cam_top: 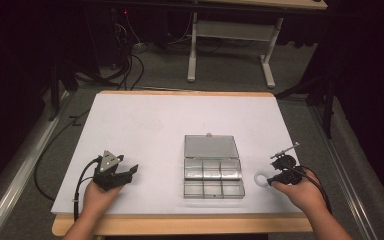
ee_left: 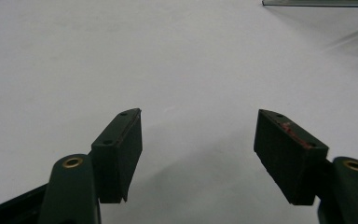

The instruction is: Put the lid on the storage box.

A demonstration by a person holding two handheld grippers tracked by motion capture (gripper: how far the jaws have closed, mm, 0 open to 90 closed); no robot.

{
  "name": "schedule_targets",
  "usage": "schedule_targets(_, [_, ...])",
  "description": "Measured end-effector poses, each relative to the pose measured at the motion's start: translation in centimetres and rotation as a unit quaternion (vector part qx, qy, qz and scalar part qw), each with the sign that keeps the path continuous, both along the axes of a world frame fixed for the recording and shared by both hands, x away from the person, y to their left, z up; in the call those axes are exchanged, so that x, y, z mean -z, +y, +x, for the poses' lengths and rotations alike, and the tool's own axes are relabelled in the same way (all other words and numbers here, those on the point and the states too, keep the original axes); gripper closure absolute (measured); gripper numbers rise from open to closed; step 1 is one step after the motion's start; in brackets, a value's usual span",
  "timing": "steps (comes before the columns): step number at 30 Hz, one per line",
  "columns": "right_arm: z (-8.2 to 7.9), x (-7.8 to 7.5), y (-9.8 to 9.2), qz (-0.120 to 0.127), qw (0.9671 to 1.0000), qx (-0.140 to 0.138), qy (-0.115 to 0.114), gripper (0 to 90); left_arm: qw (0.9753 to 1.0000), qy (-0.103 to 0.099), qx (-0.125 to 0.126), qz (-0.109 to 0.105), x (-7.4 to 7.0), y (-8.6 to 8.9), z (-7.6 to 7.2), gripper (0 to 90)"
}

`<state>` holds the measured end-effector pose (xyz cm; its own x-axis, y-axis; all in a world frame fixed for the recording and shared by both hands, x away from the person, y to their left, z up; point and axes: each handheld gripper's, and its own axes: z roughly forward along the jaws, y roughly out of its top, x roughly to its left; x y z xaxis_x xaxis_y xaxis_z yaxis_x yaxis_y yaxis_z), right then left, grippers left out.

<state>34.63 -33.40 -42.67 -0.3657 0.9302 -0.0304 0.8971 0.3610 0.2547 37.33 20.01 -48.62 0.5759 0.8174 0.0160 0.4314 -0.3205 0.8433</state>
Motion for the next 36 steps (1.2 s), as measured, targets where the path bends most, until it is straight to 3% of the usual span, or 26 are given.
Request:
schedule_targets(10, [1.7, -0.4, 0.0, -0.011, 0.9995, -0.005, 0.03, 68.0, 1.0, 0.002, 0.001, 0.0, 0.0, 0.0, 0.0, 33.0])
schedule_targets(21, [3.3, 0.4, 0.8, -0.013, 0.9983, -0.013, 0.056, 71.7, 1.0, 0.0, 0.002, -0.001, 0.0, 0.0, 0.0, 33.0])
schedule_targets(29, [3.8, 0.9, 1.4, -0.024, 0.9964, -0.016, 0.08, 78.1, 1.0, -0.001, 0.003, 0.0, 0.0, 0.0, -0.1, 33.1])
schedule_targets(36, [4.0, 1.1, 1.7, -0.034, 0.9956, -0.025, 0.084, 82.5, 1.0, 0.0, 0.003, -0.001, 0.0, 0.0, 0.0, 33.1])
